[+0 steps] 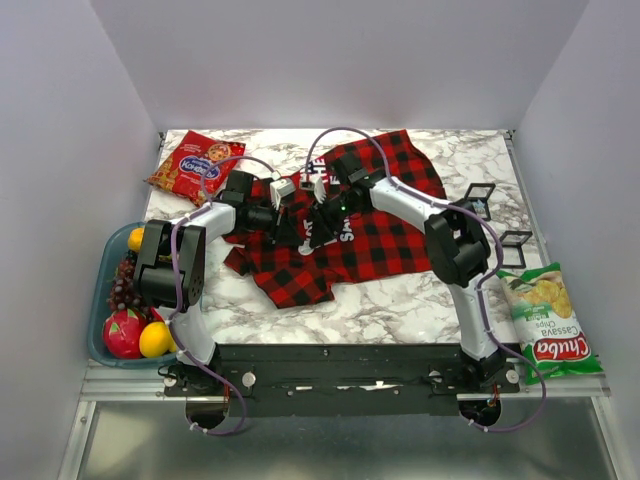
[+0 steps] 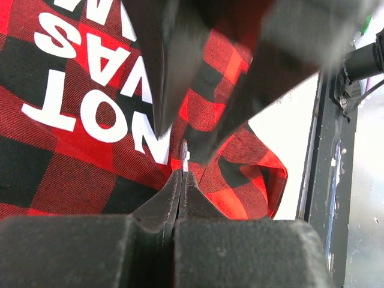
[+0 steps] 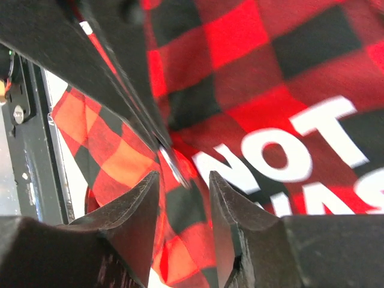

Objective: Remove the brooch from the garment

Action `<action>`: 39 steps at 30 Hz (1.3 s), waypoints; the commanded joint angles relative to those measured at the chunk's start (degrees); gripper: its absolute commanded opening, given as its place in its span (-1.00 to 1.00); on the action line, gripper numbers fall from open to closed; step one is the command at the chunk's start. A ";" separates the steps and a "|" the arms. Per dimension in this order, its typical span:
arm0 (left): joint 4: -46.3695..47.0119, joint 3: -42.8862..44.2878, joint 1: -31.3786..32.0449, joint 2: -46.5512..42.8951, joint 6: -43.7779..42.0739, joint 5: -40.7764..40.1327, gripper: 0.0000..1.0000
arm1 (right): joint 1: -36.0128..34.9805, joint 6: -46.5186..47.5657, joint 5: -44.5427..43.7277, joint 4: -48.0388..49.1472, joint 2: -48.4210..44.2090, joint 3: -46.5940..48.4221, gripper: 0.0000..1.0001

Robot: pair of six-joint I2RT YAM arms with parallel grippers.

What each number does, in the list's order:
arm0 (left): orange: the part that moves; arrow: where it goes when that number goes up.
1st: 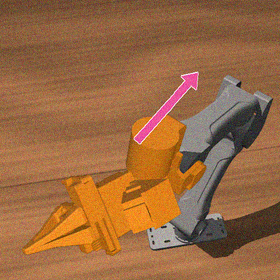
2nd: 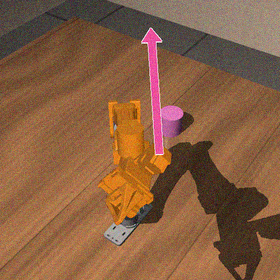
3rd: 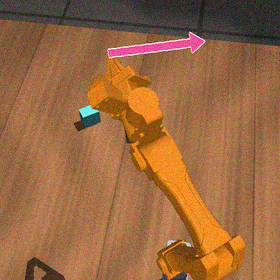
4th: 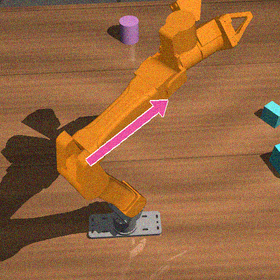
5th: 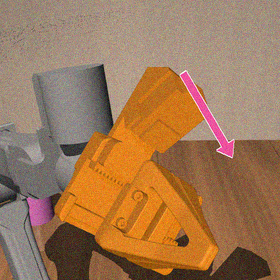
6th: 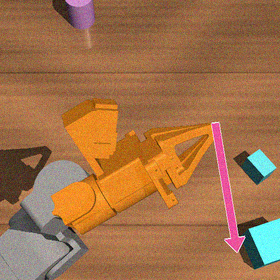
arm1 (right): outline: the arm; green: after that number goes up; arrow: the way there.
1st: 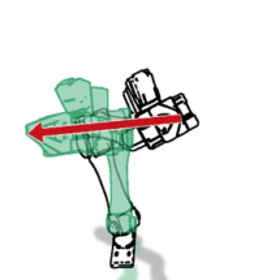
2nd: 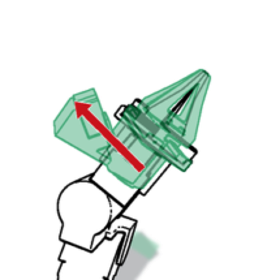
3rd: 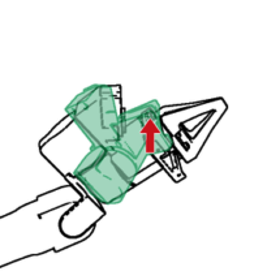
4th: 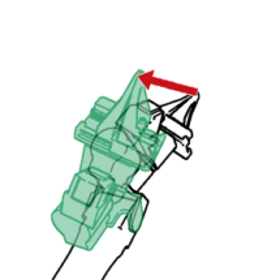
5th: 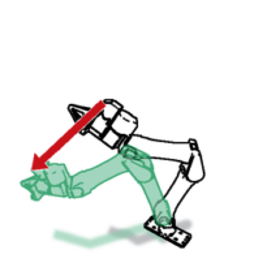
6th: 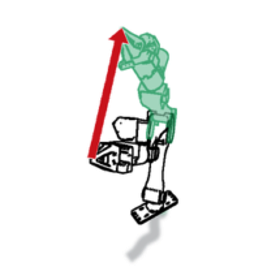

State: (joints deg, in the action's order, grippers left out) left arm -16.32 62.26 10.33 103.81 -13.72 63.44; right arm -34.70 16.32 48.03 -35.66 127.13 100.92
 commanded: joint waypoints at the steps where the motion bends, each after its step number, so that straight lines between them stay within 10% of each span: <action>1: -2.05 1.64 0.48 1.04 -0.79 -1.92 -1.00 | 1.91 -1.38 -2.05 -1.43 -3.82 0.94 -0.04; 39: 0.50 1.99 -1.98 3.24 9.14 2.04 -1.00 | -1.42 5.48 -4.43 3.75 0.84 -0.73 0.04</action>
State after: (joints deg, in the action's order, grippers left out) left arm -16.73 64.49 8.73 107.04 -5.48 62.92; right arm -35.68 23.07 46.06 -33.78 126.37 99.18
